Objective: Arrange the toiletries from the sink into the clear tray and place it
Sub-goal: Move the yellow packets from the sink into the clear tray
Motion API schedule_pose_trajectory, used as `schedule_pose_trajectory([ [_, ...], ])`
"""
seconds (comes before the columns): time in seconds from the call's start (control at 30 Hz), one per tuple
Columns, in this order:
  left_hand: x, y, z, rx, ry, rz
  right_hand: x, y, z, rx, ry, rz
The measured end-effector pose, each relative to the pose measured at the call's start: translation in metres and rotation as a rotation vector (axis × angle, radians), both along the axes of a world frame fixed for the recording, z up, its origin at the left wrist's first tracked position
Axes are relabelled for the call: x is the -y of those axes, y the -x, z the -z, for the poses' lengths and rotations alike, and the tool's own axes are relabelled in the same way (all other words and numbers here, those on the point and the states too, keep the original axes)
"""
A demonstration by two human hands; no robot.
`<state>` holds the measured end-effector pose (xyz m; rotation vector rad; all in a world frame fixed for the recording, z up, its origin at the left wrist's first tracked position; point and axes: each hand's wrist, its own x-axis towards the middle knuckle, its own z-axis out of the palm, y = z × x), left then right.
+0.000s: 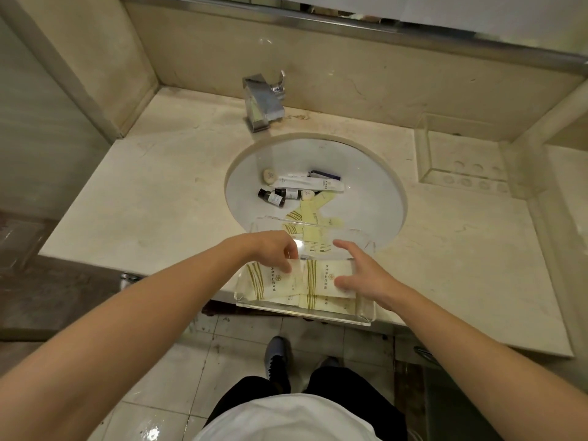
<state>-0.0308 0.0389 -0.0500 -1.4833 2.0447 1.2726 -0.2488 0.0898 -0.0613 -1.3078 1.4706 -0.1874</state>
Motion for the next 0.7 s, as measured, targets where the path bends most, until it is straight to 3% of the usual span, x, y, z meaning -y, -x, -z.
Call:
schedule_pose_trajectory([
  [0.17, -0.004, -0.006, 0.003, 0.048, 0.054, 0.105, -0.002, -0.006, 0.006, -0.396, 0.25, -0.304],
  [0.3, -0.008, -0.008, 0.005, 0.057, 0.075, 0.139, -0.004, -0.011, 0.005, -0.585, 0.374, -0.439],
  [0.7, -0.015, -0.014, 0.017, 0.099, 0.23, 0.196, -0.002, -0.015, 0.014, -0.622, 0.472, -0.553],
])
